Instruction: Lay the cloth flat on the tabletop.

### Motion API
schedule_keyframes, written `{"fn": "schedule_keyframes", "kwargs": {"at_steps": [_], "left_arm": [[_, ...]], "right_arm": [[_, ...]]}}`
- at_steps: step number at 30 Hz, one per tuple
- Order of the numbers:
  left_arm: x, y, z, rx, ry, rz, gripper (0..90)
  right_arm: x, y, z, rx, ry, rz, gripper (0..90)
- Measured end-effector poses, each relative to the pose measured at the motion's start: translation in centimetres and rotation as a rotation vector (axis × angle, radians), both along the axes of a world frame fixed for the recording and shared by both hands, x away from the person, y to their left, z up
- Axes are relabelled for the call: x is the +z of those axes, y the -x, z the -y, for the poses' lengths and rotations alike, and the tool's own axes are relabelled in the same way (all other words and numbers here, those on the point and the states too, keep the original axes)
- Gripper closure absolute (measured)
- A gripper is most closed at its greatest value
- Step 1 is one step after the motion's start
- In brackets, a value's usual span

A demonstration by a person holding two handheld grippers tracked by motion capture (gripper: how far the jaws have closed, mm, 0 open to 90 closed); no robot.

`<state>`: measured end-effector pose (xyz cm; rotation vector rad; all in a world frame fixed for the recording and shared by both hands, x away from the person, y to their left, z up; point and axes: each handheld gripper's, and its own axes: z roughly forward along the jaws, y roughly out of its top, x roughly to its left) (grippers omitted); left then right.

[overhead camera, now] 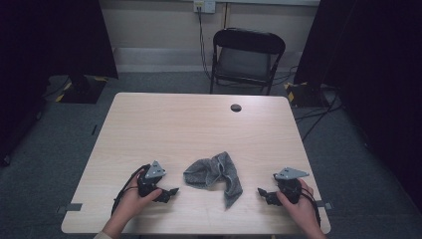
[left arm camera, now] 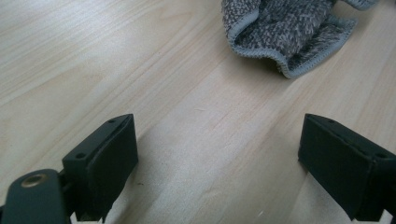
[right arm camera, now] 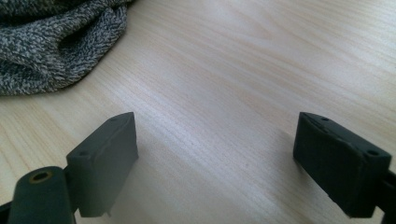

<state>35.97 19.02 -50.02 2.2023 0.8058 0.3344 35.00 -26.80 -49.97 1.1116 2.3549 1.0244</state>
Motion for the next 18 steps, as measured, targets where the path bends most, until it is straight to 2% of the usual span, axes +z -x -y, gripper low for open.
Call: {"fn": "schedule_keyframes", "kwargs": {"at_steps": [18], "left_arm": [[-0.01, 0.27, 0.02, 0.001, -0.002, -0.002, 9.6]], "right_arm": [[-0.02, -0.29, -0.03, 0.009, 0.003, -0.008, 9.7]]}}
